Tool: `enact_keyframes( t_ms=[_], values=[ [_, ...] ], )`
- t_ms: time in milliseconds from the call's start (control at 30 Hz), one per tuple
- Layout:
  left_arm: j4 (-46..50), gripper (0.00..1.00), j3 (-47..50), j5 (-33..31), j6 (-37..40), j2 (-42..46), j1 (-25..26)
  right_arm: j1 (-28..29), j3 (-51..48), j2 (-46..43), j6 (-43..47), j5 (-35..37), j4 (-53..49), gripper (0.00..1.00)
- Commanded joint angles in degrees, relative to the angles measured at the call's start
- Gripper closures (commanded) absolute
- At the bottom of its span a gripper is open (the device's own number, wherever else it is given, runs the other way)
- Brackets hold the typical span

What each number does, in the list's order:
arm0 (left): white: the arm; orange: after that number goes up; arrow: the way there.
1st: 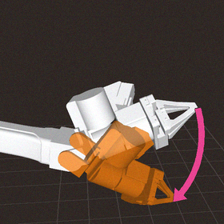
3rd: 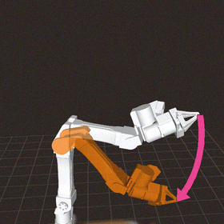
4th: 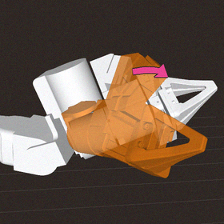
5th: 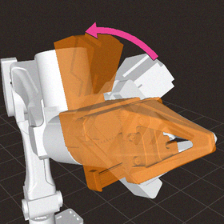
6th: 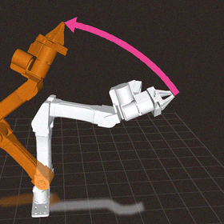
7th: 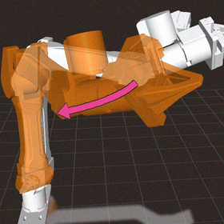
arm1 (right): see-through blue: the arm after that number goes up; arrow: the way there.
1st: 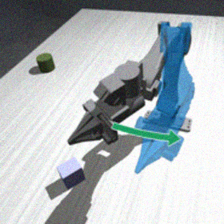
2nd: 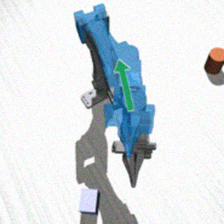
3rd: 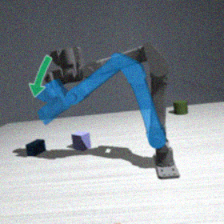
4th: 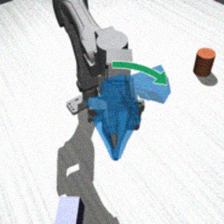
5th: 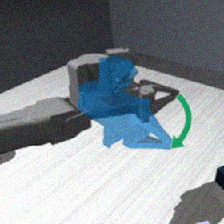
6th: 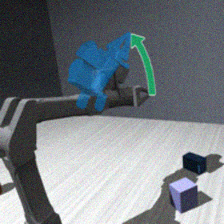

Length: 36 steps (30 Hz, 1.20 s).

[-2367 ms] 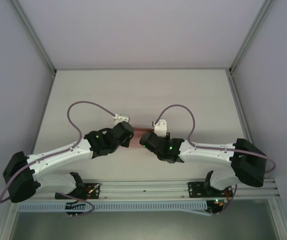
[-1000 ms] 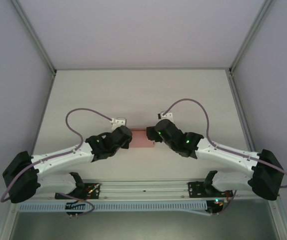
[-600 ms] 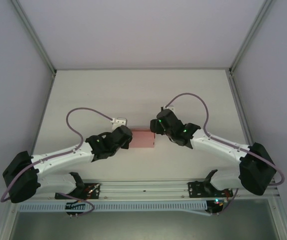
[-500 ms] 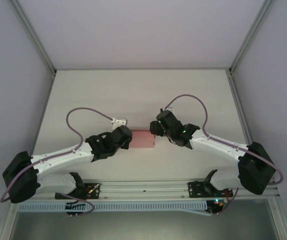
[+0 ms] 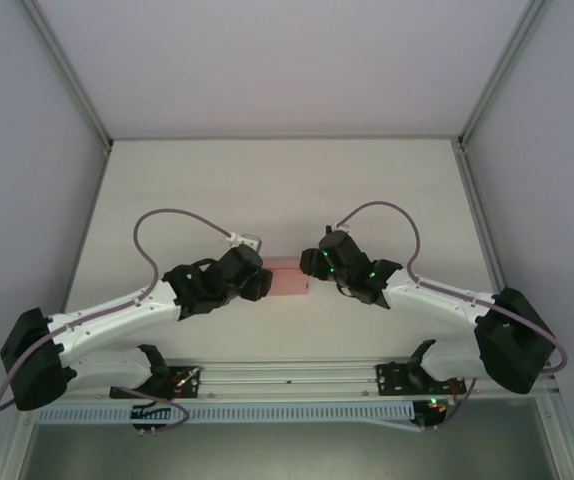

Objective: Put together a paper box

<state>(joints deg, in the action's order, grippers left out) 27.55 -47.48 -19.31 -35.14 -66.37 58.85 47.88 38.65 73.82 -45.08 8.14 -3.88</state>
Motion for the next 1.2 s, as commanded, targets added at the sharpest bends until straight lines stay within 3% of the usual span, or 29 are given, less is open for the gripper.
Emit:
enact_keyframes(
  t_ms=[0, 33, 67, 167, 300, 433, 667, 767, 900, 1033, 1167],
  values=[
    [4.46, 0.14, -2.81, 1.29, -1.33, 0.99, -0.93, 1.12, -4.8, 2.13, -0.73, -0.54, -7.02, 0.46],
    [4.6, 0.03, -3.0, 1.92, -1.97, 0.98, -1.93, 1.36, -5.64, 2.23, -0.35, -0.36, -5.93, 0.46],
    [4.44, 0.0, -2.99, 2.6, -2.49, 0.97, -2.93, 1.56, -6.58, 2.26, 0.16, -0.01, -4.54, 0.45],
    [2.54, 0.0, -1.67, 5.18, -3.69, 0.88, -7.77, 1.78, -9.21, 2.2, 1.82, 0.89, -1.13, 0.46],
    [-4.7, 0.0, 3.01, 15.44, -4.11, 0.98, -15.62, 1.97, -11.3, 2.03, 4.76, 2.45, 1.93, 0.47],
    [-10.53, 0.01, 7.16, 22.86, -4.06, 0.73, -19.34, 2.07, -11.4, 2.49, 7.08, 1.73, 3.48, 0.47],
    [-17.39, 0.3, 15.5, 29.76, -6.68, 0.62, -22.59, 2.06, -13.16, 3.1, 7.43, 1.57, 5.92, 0.47],
    [-23.42, 0.48, 20.12, 33.03, -8.55, 0.39, -22.69, 1.97, -15.76, 3.62, 8.73, 1.0, 10.42, 0.48],
    [-26.66, 0.83, 23.71, 33.5, -9.88, 0.34, -22.86, 2.0, -19.52, 4.31, 13.14, -1.16, 18.29, 0.49],
    [-28.63, 1.0, 27.29, 33.26, -9.85, 1.41, -22.86, 1.96, -22.92, 5.14, 18.97, -2.52, 24.92, 0.54],
    [-32.07, 1.0, 30.97, 32.92, -8.48, 1.84, -22.9, 2.0, -26.44, 5.43, 21.43, -2.98, 30.63, 0.55]
  ],
)
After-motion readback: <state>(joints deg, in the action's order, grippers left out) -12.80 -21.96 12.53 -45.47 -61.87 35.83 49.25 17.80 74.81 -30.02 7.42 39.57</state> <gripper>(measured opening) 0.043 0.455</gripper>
